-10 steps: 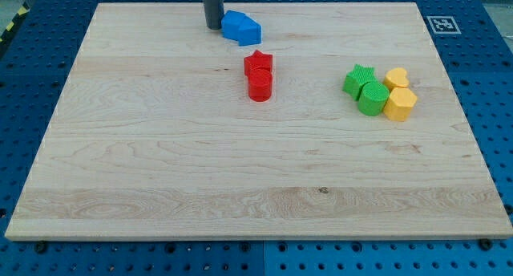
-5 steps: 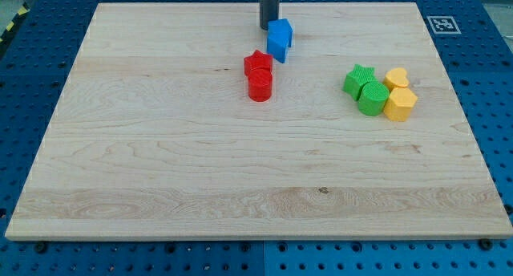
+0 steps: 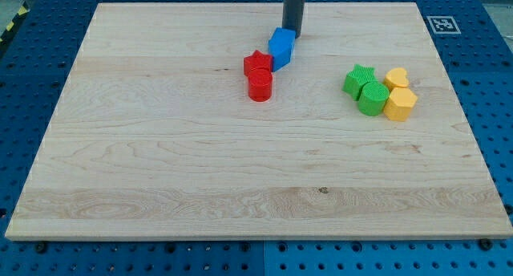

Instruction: Move the blue blocks right to the red blocks

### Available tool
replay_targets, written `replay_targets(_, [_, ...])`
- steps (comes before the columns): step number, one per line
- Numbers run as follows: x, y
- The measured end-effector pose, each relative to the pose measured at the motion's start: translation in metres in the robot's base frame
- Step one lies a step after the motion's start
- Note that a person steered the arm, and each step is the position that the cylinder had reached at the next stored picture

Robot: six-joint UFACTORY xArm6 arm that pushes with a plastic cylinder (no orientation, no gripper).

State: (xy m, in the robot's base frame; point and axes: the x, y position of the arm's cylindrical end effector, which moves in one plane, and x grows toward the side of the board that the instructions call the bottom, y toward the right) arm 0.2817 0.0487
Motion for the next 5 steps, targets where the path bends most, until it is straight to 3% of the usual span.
replay_targets(3, [0.048,-0.009])
replay_targets(5, [0.049,-0.009])
